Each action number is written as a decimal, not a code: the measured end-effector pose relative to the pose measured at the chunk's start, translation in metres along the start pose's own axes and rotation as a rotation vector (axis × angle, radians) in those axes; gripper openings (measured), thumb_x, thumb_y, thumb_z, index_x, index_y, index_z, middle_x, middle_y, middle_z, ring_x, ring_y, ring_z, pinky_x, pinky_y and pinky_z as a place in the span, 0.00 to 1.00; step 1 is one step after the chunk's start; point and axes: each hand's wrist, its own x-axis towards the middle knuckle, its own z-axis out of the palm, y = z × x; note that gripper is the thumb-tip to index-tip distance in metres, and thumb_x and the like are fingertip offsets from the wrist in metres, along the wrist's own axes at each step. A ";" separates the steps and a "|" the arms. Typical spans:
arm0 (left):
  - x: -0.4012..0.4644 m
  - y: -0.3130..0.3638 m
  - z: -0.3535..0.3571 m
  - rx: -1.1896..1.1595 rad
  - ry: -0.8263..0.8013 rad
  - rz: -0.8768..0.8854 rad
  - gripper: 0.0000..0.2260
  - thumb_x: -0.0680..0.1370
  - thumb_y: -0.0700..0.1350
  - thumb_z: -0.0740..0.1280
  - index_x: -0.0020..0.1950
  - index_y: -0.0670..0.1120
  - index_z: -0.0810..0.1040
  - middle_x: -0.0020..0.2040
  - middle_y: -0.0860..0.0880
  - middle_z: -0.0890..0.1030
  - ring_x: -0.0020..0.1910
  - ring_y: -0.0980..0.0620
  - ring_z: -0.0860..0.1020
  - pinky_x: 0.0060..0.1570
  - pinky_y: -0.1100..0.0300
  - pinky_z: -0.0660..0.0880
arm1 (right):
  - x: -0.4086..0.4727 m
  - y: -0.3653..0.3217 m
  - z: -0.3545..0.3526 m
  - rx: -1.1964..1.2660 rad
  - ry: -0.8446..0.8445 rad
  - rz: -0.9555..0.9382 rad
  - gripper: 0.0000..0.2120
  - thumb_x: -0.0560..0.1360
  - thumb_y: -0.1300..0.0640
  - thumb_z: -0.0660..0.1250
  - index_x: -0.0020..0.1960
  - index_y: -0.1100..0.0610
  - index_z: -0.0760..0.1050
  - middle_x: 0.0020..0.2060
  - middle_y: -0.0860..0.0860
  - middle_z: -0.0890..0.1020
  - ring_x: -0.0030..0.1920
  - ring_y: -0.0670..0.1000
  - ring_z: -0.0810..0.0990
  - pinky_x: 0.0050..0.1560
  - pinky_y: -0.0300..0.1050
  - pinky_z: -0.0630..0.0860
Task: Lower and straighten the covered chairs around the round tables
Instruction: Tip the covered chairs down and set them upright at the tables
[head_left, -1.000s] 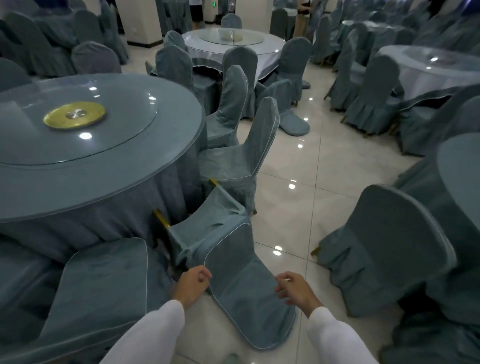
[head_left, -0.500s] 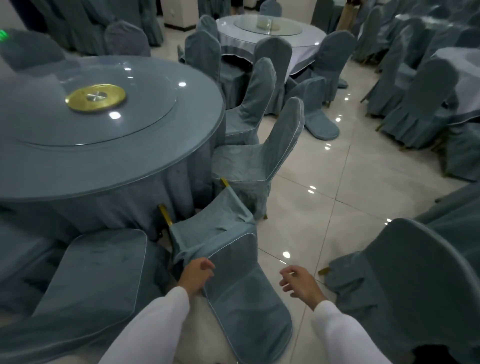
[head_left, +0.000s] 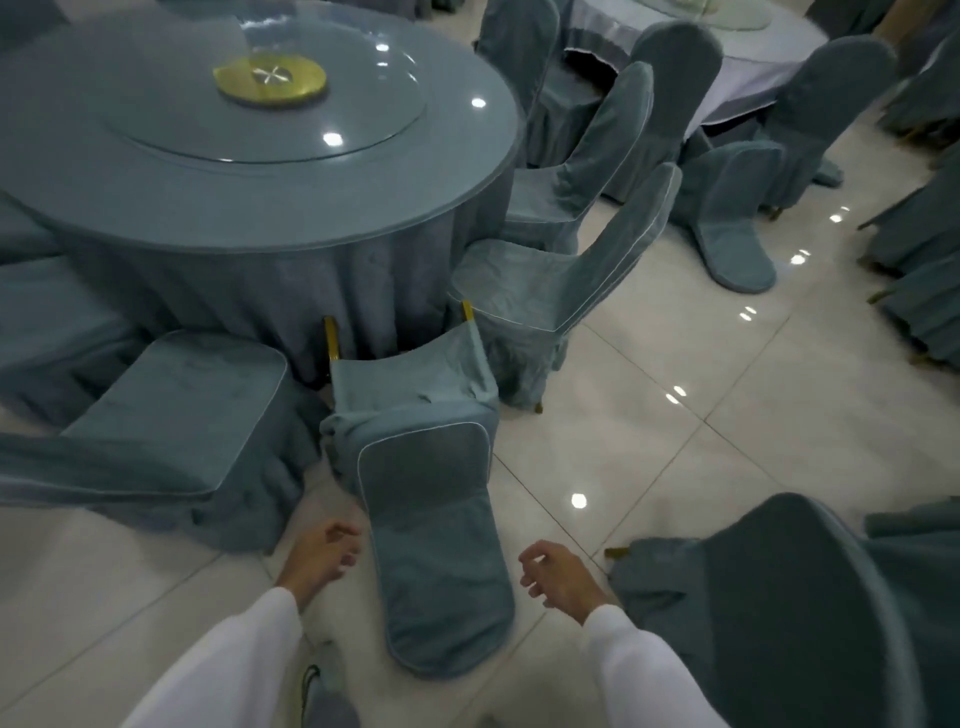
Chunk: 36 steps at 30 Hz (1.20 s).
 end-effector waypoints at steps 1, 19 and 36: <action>-0.006 -0.008 0.009 -0.016 0.008 -0.013 0.05 0.80 0.34 0.65 0.50 0.41 0.80 0.43 0.40 0.83 0.37 0.47 0.78 0.36 0.59 0.73 | 0.002 0.008 -0.003 -0.015 -0.016 -0.005 0.09 0.82 0.50 0.62 0.59 0.49 0.77 0.53 0.50 0.83 0.53 0.51 0.83 0.61 0.50 0.81; 0.092 -0.204 0.081 -0.145 0.040 -0.165 0.08 0.80 0.41 0.66 0.58 0.47 0.78 0.53 0.45 0.80 0.52 0.46 0.80 0.51 0.50 0.79 | 0.140 0.159 0.106 -0.182 -0.083 0.070 0.14 0.83 0.50 0.63 0.67 0.51 0.70 0.58 0.52 0.78 0.54 0.52 0.78 0.57 0.43 0.73; 0.376 -0.458 0.232 -0.156 0.079 -0.209 0.35 0.78 0.45 0.72 0.80 0.45 0.57 0.78 0.41 0.62 0.73 0.38 0.68 0.69 0.48 0.70 | 0.469 0.394 0.281 0.020 0.137 0.254 0.40 0.76 0.46 0.70 0.80 0.55 0.54 0.74 0.61 0.66 0.71 0.66 0.70 0.70 0.60 0.71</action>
